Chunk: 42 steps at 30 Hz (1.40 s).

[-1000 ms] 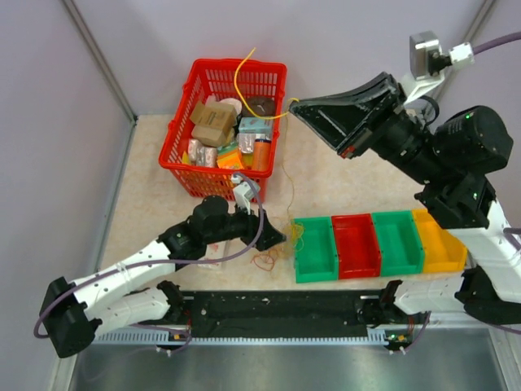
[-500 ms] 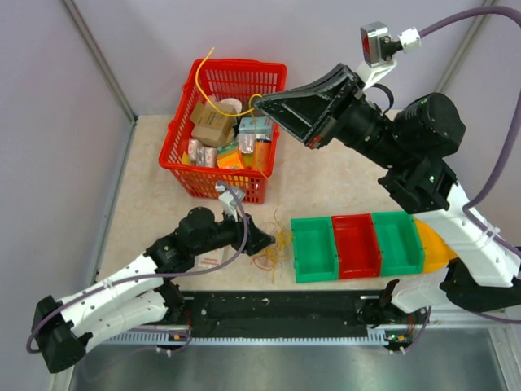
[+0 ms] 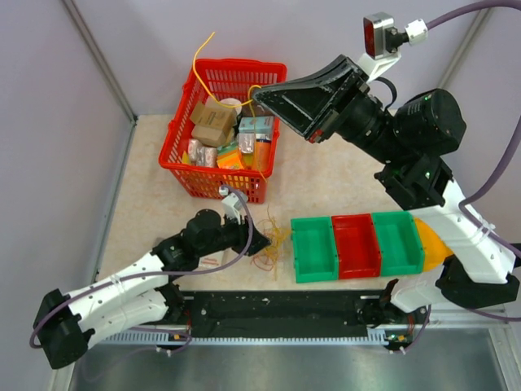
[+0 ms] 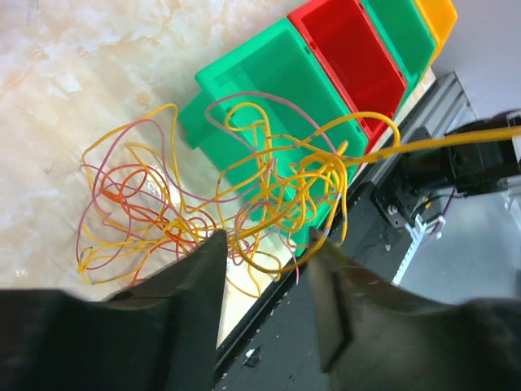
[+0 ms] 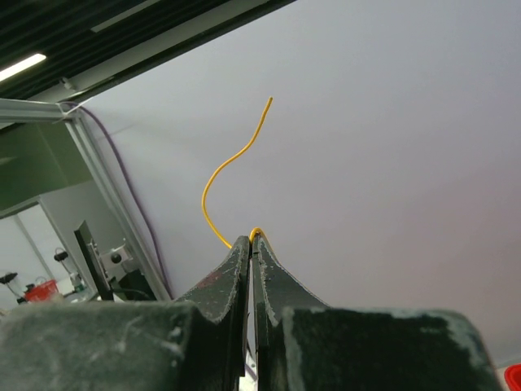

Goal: Untangle the cables

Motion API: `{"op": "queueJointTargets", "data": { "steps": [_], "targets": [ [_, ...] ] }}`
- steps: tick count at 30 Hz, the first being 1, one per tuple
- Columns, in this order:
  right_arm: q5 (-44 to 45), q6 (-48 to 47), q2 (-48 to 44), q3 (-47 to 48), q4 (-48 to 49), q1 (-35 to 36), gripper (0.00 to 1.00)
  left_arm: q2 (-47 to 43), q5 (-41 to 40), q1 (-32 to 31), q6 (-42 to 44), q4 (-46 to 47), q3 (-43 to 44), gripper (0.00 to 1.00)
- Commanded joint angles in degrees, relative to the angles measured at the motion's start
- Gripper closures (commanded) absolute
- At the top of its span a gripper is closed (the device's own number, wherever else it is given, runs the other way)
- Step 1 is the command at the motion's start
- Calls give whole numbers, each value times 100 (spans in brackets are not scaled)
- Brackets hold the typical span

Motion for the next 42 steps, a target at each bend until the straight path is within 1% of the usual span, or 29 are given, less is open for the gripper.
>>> {"op": "queueJointTargets", "data": {
  "steps": [1, 2, 3, 4, 5, 8, 10, 12, 13, 14, 16, 17, 18, 19, 20, 22, 24, 28, 30, 31, 33, 34, 36, 39, 42],
  "targets": [
    [-106, 120, -95, 106, 334, 41, 100, 81, -416, -18, 121, 290, 343, 60],
    [-98, 129, -113, 71, 343, 41, 100, 38, -573, -18, 95, 247, 344, 67],
    [-72, 111, -122, 44, 343, 41, 100, -59, -749, -18, 60, 237, 317, 78],
    [-54, 103, -130, 18, 343, 32, 100, -190, -933, -18, 8, 55, 256, 91],
    [-10, 42, -130, 18, 334, 41, 100, -331, -1118, -18, -45, -60, 177, 100],
    [323, -318, -192, 9, 246, 32, 100, -832, -2321, -18, -623, -578, -182, 100],
    [718, -634, -236, 61, 150, 41, 100, -1017, -2814, -9, -1230, -1139, -429, 100],
    [904, -889, -201, 228, 175, 32, 100, -1079, -3035, -9, -1722, -1667, -596, 100],
    [956, -1013, -166, 350, 184, 41, 100, -1114, -2958, -9, -1794, -1792, -658, 100],
    [974, -1075, -113, 534, 158, 32, 100, -1184, -2687, -9, -1586, -1645, -745, 100],
    [887, -1084, -8, 720, 141, 41, 100, -1499, -1644, -9, -998, -673, -886, 100],
    [808, -1006, 19, 721, 175, 32, 100, -1675, -986, -9, -742, -329, -904, 97],
    [712, -909, 19, 651, 237, 32, 100, -1886, -614, -9, -522, -90, -878, 78],
    [659, -830, 19, 563, 307, 41, 100, -2062, -584, -9, -459, -10, -835, 55],
    [623, -742, 19, 484, 351, 41, 100, -2185, -662, -9, -354, -18, -747, 42],
    [579, -610, 19, 343, 430, 32, 100, -2283, -733, -9, 23, -44, -554, 33],
    [500, -487, 36, 273, 492, 41, 100, -2144, -786, -18, 322, -53, -326, 25],
    [368, -285, 54, 237, 527, 41, 100, -1538, -751, -9, 850, -71, 219, 24],
    [333, -223, 45, 211, 571, 41, 100, -1204, -620, -18, 1052, 61, 369, 25],
    [333, -214, 45, 220, 580, 32, 100, -1072, -462, -18, 1114, 157, 422, 28],
    [342, -196, 63, 246, 580, 41, 100, -817, -181, -18, 1176, 158, 501, 38],
    [359, -205, 80, 272, 563, 41, 100, -720, -40, -18, 1176, 376, 484, 41],
    [368, -214, 107, 299, 519, 32, 100, -684, 215, -18, 1141, 518, 353, 40],
    [351, -205, 116, 316, 510, 41, 100, -763, 462, -18, 1080, 711, 177, 35],
    [342, -197, 116, 325, 518, 32, 100, -780, 357, -27, 1009, 773, 63, 35]
  ]
}}
